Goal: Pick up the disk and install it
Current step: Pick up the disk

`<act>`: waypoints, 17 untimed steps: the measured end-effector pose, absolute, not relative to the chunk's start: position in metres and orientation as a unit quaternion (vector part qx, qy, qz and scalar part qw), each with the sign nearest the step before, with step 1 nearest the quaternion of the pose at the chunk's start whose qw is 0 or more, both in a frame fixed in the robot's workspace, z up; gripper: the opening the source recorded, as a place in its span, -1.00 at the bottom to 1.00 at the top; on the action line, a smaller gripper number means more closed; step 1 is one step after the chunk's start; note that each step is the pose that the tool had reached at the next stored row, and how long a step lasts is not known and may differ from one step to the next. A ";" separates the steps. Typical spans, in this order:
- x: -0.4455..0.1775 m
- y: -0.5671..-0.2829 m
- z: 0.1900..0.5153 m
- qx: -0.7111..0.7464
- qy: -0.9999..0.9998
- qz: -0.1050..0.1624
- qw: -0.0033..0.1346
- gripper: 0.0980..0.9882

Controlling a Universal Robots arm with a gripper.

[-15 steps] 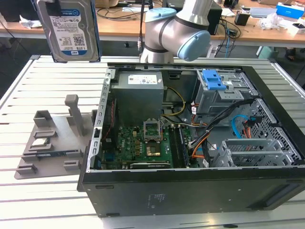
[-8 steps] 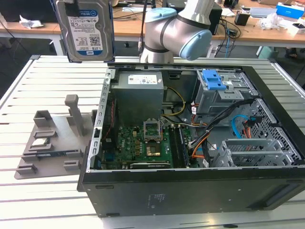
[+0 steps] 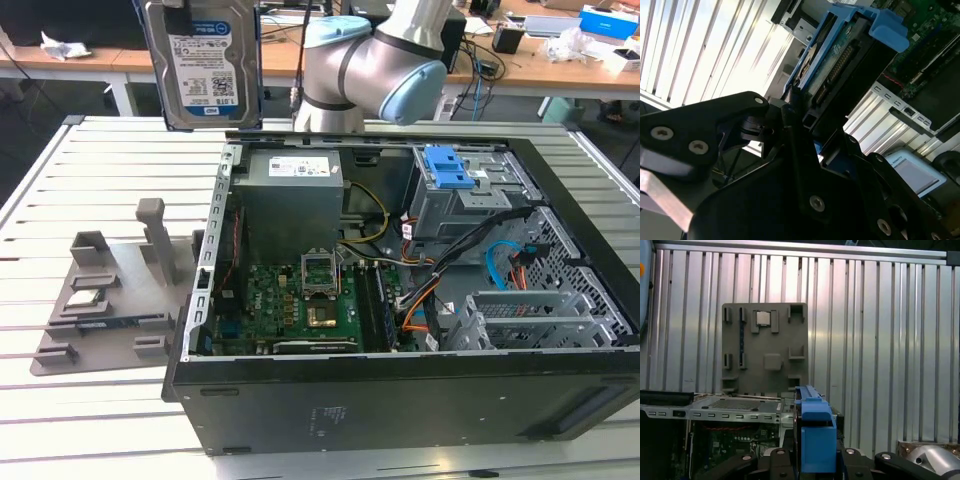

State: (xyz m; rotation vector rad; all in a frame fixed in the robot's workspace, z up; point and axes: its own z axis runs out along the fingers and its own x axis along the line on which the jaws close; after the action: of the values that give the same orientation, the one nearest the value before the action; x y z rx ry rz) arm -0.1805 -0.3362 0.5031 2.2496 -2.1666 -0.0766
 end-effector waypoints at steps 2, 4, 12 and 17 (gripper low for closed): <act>-0.174 -0.336 0.503 0.720 -0.693 -0.024 0.009 -0.40; -0.169 -0.336 0.503 0.720 -0.693 -0.025 0.009 -0.40; -0.149 -0.336 0.503 0.720 -0.693 -0.025 0.009 -0.40; -0.137 -0.336 0.503 0.720 -0.693 -0.025 0.009 -0.40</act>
State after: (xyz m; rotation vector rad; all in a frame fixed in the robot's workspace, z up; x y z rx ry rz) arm -0.1367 -0.3359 0.5032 2.2495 -2.1666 -0.0766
